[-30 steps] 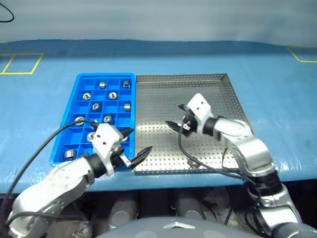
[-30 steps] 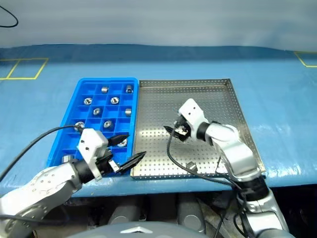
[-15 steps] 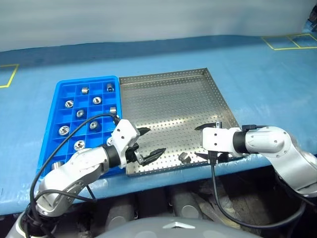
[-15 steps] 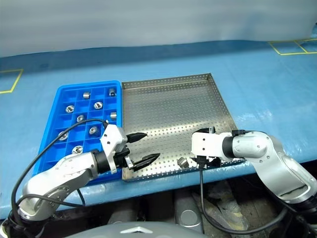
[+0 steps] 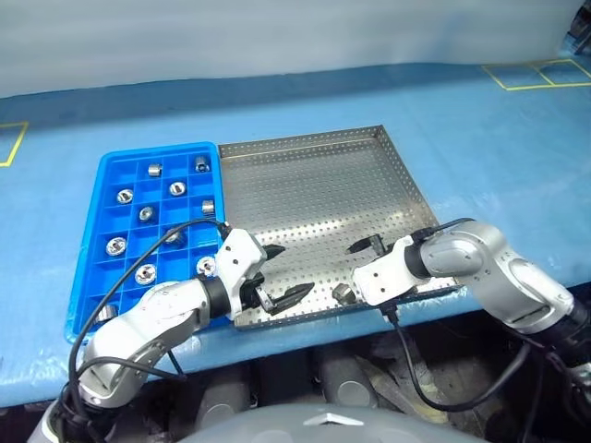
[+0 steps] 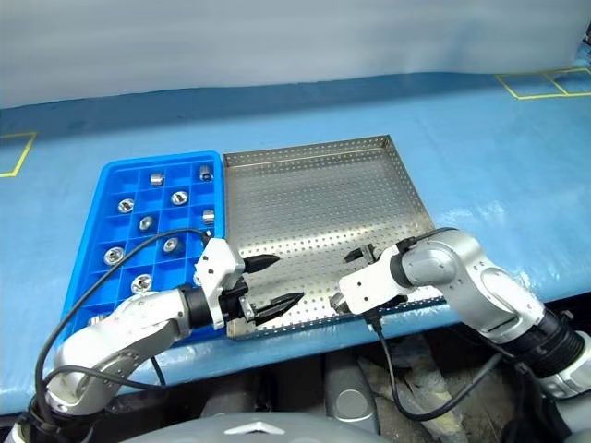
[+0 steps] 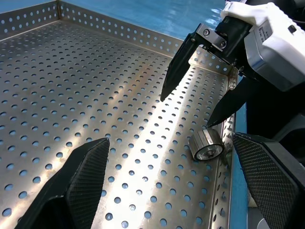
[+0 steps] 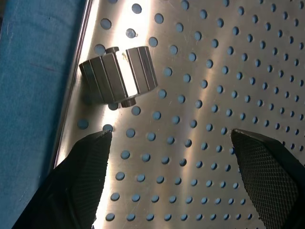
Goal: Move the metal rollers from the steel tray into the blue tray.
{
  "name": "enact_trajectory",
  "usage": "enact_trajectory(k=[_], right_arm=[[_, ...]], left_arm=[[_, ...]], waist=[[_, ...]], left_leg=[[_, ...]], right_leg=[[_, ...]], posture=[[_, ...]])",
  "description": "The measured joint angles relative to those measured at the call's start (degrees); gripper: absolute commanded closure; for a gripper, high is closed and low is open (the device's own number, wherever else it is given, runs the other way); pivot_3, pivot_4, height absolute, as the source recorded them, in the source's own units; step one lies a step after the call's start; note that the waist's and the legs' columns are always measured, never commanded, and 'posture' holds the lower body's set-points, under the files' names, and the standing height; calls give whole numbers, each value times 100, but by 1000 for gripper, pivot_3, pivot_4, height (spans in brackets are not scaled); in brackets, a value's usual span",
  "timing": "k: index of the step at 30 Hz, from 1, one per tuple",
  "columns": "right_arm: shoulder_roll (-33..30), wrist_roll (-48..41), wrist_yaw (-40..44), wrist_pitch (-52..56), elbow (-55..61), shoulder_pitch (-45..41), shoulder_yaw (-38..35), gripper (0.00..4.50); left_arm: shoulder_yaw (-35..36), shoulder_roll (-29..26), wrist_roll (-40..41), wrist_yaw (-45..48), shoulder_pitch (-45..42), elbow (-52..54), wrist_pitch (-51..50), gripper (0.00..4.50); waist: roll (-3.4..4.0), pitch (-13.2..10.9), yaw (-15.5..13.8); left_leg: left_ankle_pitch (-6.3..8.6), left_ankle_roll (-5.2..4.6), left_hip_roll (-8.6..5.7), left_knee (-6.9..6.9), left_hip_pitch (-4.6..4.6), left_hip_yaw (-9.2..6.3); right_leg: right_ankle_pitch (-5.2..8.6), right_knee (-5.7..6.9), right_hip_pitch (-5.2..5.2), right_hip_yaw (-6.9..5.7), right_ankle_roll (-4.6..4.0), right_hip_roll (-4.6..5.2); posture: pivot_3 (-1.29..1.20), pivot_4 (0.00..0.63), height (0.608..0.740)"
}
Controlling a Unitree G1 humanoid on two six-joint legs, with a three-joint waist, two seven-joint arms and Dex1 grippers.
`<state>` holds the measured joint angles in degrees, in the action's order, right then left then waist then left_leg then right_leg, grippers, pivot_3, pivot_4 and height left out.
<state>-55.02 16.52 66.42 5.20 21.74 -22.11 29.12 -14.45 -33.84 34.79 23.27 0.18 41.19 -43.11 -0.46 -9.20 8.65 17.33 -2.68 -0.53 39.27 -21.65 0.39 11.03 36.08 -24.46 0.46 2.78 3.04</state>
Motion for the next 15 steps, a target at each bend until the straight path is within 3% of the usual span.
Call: enact_trajectory(k=[12, 15], right_arm=[[465, 144, 403, -210, 128, -22, 30, 268], [529, 155, 480, -188, 128, 8, 32, 860]], left_arm=[[114, 212, -246, -70, 137, 1, -10, 0], [161, 220, -292, -66, 144, 1, -10, 0]], waist=[[2, 2, -216], [2, 2, -235]], left_leg=[[-3, 6, -1, 1, 0, 0], [-3, 9, 0, 0, 0, 0]], right_leg=[[0, -4, 3, -8, -1, 9], [0, -4, 2, -9, -1, 10]], posture=[[-236, 150, 740], [-236, 150, 740]])
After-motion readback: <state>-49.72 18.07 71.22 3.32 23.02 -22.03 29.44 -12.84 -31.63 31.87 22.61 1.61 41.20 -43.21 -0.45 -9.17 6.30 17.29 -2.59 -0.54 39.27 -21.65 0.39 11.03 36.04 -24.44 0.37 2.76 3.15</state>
